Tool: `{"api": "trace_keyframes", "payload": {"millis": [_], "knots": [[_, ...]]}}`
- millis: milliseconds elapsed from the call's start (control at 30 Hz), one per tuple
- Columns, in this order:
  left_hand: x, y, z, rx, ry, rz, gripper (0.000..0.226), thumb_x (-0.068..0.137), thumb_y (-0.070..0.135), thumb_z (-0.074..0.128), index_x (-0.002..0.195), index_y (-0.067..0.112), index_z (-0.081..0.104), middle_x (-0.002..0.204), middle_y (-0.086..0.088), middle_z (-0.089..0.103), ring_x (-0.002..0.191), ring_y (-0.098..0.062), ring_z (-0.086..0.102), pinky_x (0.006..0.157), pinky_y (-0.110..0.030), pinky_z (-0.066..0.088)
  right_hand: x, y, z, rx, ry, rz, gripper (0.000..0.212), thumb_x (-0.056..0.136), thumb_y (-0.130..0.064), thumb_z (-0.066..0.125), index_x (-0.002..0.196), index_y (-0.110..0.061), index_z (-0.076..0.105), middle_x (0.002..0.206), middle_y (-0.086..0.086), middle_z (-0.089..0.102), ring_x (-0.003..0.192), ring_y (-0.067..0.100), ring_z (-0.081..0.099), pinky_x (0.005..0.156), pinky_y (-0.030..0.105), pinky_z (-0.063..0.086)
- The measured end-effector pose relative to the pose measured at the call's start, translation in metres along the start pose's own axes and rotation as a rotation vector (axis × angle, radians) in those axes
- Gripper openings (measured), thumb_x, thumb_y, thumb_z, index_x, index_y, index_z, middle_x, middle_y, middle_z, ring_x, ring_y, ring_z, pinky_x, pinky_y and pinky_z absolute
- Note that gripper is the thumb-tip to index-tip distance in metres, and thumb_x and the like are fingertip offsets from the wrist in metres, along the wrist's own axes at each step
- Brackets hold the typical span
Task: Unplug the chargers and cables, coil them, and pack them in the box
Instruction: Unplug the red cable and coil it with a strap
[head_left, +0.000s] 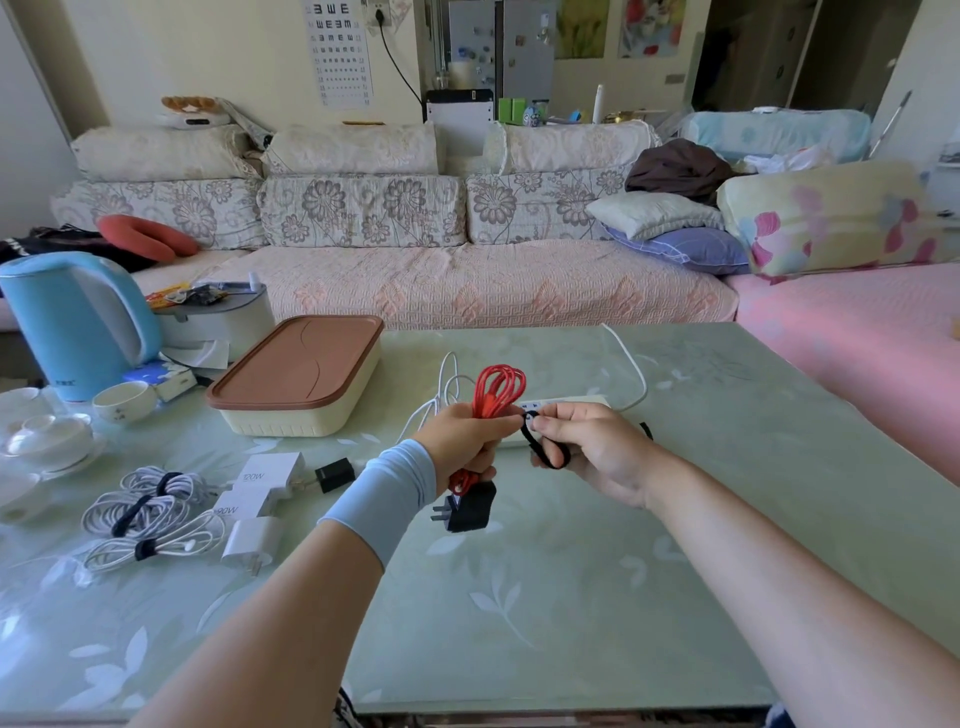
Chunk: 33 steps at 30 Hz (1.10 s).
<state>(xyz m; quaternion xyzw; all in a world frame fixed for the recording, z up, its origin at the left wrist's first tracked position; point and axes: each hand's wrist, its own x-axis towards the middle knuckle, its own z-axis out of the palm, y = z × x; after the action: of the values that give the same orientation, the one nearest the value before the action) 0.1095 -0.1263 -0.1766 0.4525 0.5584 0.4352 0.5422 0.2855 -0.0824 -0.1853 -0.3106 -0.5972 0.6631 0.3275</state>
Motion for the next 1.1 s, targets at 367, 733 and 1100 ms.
{"api": "trace_keyframes", "payload": {"millis": [367,733,1100], "knots": [[0.0,0.004,-0.005,0.077,0.005,0.025,0.027,0.097,0.02,0.054,0.073,0.015,0.043,0.051,0.004,0.032,0.039,-0.013,0.024,0.051,-0.029,0.038,-0.003,0.004,-0.001,-0.392,-0.02,0.148,0.029,0.103,-0.028,0.047,0.08,-0.012,0.056,0.044,0.001,0.042,0.049,0.018,0.037,0.05,0.027,0.031],[0.005,-0.001,-0.019,-0.111,-0.005,-0.203,0.025,0.1,0.029,0.034,0.101,0.014,0.054,0.054,0.004,0.034,0.038,-0.011,0.024,0.052,-0.025,0.031,0.01,0.007,-0.012,-0.201,0.269,-0.016,0.018,0.099,-0.006,0.053,0.092,-0.009,0.07,0.065,0.009,0.057,0.033,0.011,0.037,0.046,0.029,0.047],[0.004,-0.005,0.014,0.195,-0.075,0.005,0.032,0.094,0.01,0.033,0.067,0.019,0.045,0.061,0.001,0.038,0.05,-0.014,0.033,0.054,-0.026,0.026,-0.003,0.0,0.022,-0.183,0.158,-0.117,0.007,0.091,-0.015,0.068,0.092,-0.01,0.073,0.071,0.009,0.073,0.031,0.015,0.042,0.037,0.017,0.023]]}}
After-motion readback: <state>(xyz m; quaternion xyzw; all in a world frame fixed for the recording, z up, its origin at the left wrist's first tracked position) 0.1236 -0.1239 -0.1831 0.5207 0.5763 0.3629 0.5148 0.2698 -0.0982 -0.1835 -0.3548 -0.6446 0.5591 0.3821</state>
